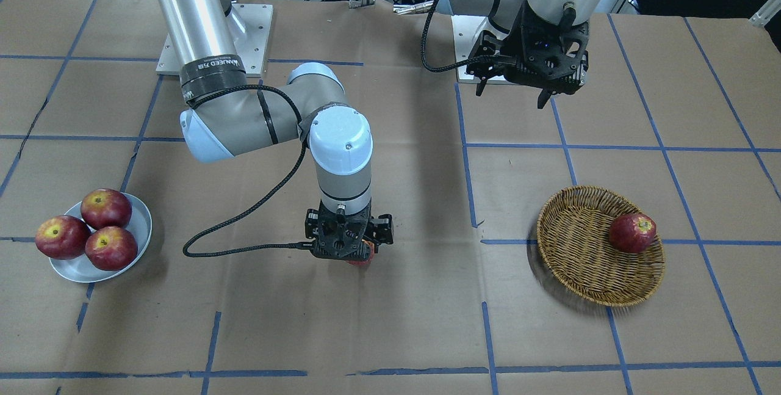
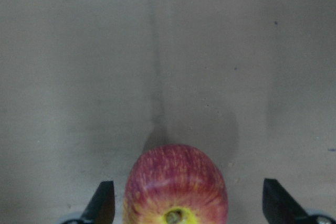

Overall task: Transfer apple from basket to plate
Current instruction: 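Reach the right gripper to the apple on the table and grasp it, then carry the apple with the right gripper over the white plate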

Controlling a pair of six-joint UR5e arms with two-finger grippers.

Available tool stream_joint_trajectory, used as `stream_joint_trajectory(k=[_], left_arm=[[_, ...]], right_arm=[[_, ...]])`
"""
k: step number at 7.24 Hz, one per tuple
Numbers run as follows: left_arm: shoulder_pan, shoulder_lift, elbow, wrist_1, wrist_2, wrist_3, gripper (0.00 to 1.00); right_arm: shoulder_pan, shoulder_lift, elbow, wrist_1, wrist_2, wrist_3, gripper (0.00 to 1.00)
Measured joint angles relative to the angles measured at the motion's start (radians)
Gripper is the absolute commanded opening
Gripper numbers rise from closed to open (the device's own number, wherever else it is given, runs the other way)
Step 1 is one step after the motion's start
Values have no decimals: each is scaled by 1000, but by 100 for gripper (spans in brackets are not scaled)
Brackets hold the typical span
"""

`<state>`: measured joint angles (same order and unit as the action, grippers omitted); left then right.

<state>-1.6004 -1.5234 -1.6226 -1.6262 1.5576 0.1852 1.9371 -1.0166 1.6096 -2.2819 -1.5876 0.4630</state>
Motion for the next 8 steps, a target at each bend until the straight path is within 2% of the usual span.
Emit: stream_joint_trajectory(k=[2, 3, 4, 5, 8], left_arm=[[-1, 1, 0, -1, 1, -1, 99], [-1, 1, 0, -1, 1, -1, 99], [-1, 2, 0, 0, 1, -1, 99], [-2, 2, 0, 0, 1, -1, 99], [-3, 2, 0, 0, 1, -2, 99]], right_arm=[[4, 35, 8, -32, 0, 6, 96], [11, 44, 8, -37, -1, 9, 76], [21, 49, 9, -38, -3, 12, 63], [26, 50, 9, -37, -5, 13, 54], [19, 20, -2, -27, -11, 12, 53]])
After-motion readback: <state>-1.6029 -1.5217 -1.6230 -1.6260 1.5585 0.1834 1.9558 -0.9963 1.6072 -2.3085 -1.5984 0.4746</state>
